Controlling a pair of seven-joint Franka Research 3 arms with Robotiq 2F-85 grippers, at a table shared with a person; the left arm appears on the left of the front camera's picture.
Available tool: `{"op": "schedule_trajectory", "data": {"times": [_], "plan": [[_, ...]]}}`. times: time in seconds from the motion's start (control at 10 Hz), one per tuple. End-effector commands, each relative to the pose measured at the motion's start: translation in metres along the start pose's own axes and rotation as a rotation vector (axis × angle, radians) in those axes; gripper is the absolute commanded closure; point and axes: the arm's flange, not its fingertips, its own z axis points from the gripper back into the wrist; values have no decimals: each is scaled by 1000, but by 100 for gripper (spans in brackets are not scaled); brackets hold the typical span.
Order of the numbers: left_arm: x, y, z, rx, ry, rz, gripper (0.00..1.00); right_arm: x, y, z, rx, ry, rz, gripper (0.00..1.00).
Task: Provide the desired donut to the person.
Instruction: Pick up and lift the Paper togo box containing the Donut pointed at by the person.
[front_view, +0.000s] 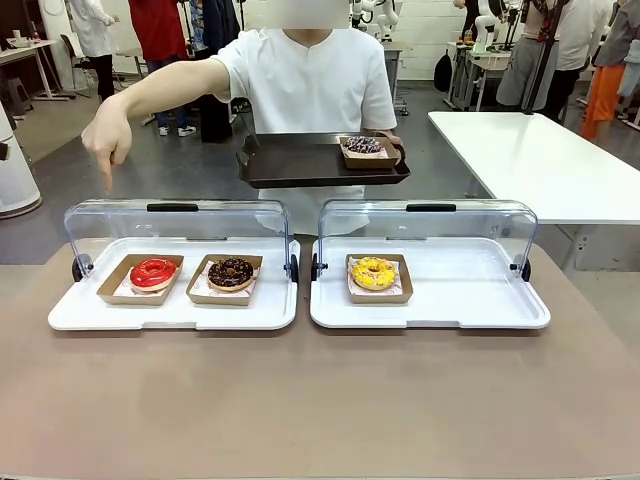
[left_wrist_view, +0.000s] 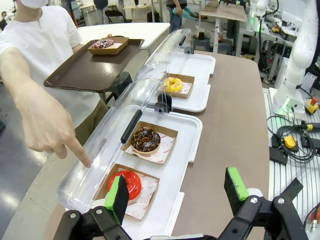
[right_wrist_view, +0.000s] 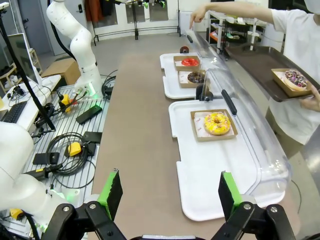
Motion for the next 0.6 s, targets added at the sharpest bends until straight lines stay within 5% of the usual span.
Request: {"op": "schedule_trajectory", "data": {"times": [0.0, 0.3, 0.5], "plan": [[28, 1, 2, 20, 161, -81, 0, -1, 0, 0, 0, -4, -1, 0], [66, 8, -24, -22, 413, -229, 0, -1, 0, 0, 0, -4, -1, 0], [58, -3, -67, -31, 639, -318, 0, -1, 0, 0, 0, -4, -1, 0]]}}
